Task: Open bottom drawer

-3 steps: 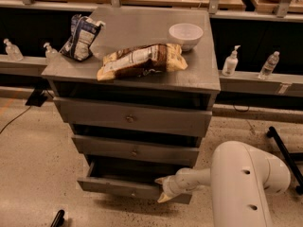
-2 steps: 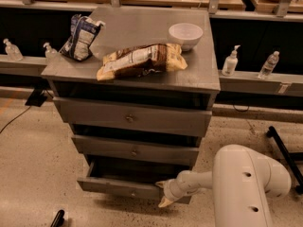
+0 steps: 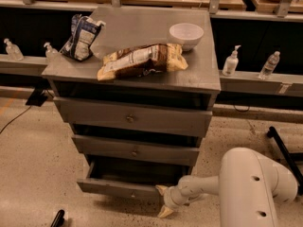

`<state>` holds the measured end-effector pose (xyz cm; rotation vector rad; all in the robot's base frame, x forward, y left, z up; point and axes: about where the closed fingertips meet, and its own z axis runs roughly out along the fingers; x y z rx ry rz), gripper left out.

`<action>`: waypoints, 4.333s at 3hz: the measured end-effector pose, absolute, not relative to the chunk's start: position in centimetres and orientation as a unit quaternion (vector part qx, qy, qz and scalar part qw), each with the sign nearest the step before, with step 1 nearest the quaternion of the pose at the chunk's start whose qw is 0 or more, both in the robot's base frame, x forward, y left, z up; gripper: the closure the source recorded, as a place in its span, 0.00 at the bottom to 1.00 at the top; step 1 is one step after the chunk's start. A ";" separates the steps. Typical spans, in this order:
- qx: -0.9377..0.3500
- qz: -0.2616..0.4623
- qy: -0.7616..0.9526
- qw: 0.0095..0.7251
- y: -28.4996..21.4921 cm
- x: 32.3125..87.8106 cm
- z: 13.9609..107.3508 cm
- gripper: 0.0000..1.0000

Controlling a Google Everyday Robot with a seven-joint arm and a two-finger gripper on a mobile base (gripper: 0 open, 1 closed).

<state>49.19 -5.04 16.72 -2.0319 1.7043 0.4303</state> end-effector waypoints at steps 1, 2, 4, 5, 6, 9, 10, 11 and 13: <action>-0.737 0.156 0.618 0.225 -5.0 49.2 16.7 0.40; -0.738 0.155 0.616 0.226 -5.0 49.1 17.1 0.38; -0.747 0.138 0.605 0.238 -4.8 49.0 18.8 0.22; -0.755 0.118 0.594 0.252 -4.7 49.1 20.7 0.01; -0.774 0.074 0.565 0.277 -4.2 50.4 24.0 0.00; -0.756 0.026 0.574 0.314 -6.0 55.0 25.2 0.41; -0.745 0.034 0.573 0.340 -6.2 55.9 25.8 0.65; -0.721 0.054 0.590 0.360 -6.5 57.0 25.6 0.88; -0.639 0.079 0.666 0.376 -7.7 59.1 22.7 1.00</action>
Offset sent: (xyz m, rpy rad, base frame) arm -0.0466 0.0277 0.0459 -0.0075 0.0160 0.1393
